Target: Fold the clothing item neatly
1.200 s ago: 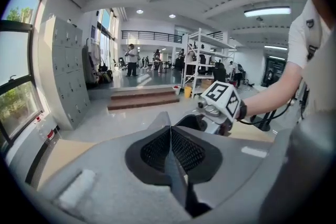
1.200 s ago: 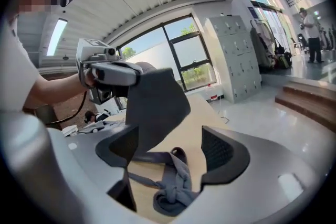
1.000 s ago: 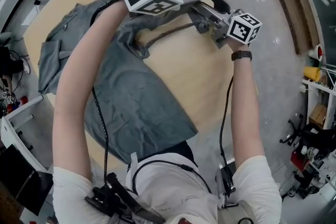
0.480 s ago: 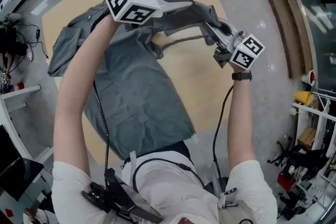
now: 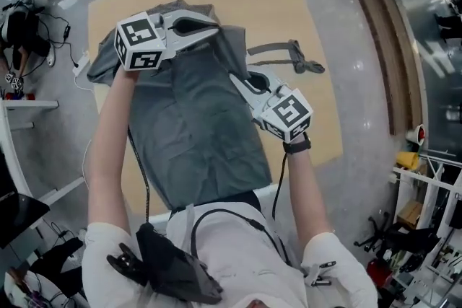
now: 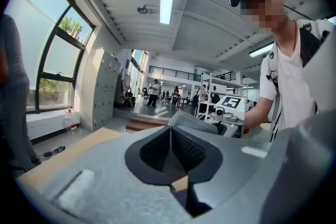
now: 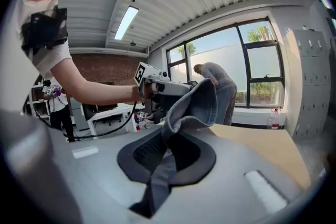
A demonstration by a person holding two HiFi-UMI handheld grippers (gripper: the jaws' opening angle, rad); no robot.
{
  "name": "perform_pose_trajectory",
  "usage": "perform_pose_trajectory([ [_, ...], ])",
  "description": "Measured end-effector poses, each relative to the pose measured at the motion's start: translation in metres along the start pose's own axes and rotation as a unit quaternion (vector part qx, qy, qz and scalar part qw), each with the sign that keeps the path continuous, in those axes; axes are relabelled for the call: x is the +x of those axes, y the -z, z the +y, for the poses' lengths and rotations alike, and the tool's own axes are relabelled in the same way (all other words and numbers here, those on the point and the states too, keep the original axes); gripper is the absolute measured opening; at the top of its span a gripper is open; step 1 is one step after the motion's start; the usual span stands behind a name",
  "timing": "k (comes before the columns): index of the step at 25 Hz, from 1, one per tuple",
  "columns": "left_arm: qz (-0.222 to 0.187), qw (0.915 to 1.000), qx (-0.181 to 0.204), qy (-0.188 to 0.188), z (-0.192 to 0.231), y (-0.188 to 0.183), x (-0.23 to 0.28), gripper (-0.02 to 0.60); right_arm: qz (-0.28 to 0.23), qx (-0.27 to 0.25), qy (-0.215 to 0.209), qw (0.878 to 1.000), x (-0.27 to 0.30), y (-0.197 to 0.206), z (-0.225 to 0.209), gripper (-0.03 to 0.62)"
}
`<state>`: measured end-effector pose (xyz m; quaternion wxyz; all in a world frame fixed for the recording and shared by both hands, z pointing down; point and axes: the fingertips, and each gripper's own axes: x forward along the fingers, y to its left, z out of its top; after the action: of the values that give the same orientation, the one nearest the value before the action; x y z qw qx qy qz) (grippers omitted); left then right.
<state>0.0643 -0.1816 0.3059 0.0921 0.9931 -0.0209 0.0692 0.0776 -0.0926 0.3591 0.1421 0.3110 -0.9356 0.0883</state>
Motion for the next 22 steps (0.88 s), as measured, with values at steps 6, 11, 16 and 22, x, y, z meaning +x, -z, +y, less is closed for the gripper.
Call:
perform_pose_trajectory([
  [6, 0.039, 0.9938, -0.033, -0.099, -0.019, 0.086, -0.111, 0.012, 0.062, -0.019, -0.031, 0.997, 0.072, 0.031, 0.082, 0.018],
  [11, 0.068, 0.9828, -0.058, -0.162, -0.040, 0.163, -0.181, 0.014, 0.131, -0.044, -0.058, 0.989, 0.123, 0.079, 0.150, 0.018],
  [16, 0.099, 0.9633, -0.118, -0.220, -0.059, 0.247, -0.235, 0.023, 0.216, -0.077, -0.069, 0.971, 0.158, 0.149, 0.199, 0.015],
  [22, 0.109, 0.9375, -0.187, -0.272, -0.085, 0.317, -0.272, 0.023, 0.299, -0.139, -0.125, 0.936, 0.171, 0.240, 0.255, 0.144],
])
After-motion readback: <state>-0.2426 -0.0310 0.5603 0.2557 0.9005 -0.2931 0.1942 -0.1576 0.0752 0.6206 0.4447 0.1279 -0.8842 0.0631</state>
